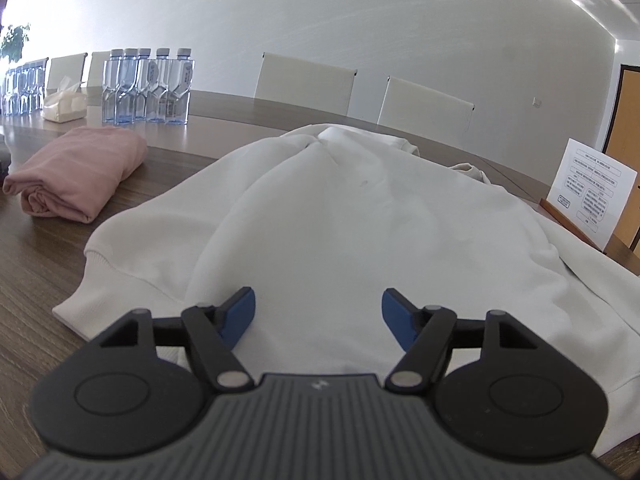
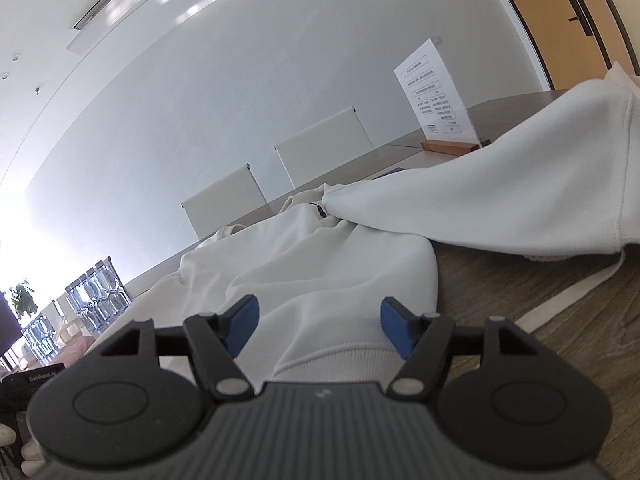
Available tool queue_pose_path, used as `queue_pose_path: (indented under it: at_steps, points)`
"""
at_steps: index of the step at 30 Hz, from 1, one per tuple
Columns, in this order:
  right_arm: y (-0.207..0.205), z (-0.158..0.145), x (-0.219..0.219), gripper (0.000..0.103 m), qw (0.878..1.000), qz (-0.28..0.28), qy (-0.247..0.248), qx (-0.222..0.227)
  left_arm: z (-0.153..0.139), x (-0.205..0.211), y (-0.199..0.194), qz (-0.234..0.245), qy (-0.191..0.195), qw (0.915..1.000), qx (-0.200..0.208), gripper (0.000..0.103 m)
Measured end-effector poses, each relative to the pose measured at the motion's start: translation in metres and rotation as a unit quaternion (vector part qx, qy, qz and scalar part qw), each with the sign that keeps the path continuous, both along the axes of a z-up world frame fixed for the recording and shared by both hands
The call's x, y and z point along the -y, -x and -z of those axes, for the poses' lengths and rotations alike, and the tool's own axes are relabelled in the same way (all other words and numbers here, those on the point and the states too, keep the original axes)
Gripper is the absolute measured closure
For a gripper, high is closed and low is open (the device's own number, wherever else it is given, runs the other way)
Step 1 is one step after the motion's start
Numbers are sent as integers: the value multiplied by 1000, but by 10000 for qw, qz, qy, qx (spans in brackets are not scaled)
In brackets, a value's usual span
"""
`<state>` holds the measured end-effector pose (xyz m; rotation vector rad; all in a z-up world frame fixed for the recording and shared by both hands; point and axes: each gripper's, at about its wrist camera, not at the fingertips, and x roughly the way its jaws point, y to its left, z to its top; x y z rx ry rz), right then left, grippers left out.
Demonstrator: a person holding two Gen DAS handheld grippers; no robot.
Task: Fold clothes
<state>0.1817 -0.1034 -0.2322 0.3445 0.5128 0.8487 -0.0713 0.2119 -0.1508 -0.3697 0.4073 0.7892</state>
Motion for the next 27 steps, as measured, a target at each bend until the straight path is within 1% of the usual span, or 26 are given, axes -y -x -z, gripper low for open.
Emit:
queue_pose_path:
  at_steps: [6, 10, 16, 19, 21, 22, 24, 26, 27]
  points:
    - [-6, 2, -5, 27, 9999, 10, -94, -114, 5, -4, -1, -70, 102, 9998, -147, 38]
    - [-7, 3, -5, 26, 9997, 32, -139, -185, 6, -6, -2, -62, 87, 9997, -211, 38]
    - [-6, 4, -5, 25, 9996, 50, -168, -219, 4, -12, 6, -153, 289, 9994, 83, 38]
    - [-6, 5, -5, 25, 9995, 65, -193, -244, 2, -11, 8, -245, 236, 9993, 151, 38]
    - [-7, 5, -6, 25, 9994, 71, -210, -264, -2, -7, 9, -384, 26, 9991, 159, 38]
    - [-6, 5, -6, 25, 9994, 72, -216, -273, -4, -3, 9, -473, -183, 9986, 121, 38]
    - [-6, 6, -7, 24, 9993, 76, -229, -286, -8, 8, 6, -751, -804, 9939, -82, 36]
    - [-6, 6, -7, 24, 9992, 75, -240, -297, -9, 13, 3, -814, -1203, 9891, -263, 33]
    - [-6, 6, -7, 24, 9992, 75, -245, -301, -9, 9, 4, -665, -1028, 9922, -243, 33]
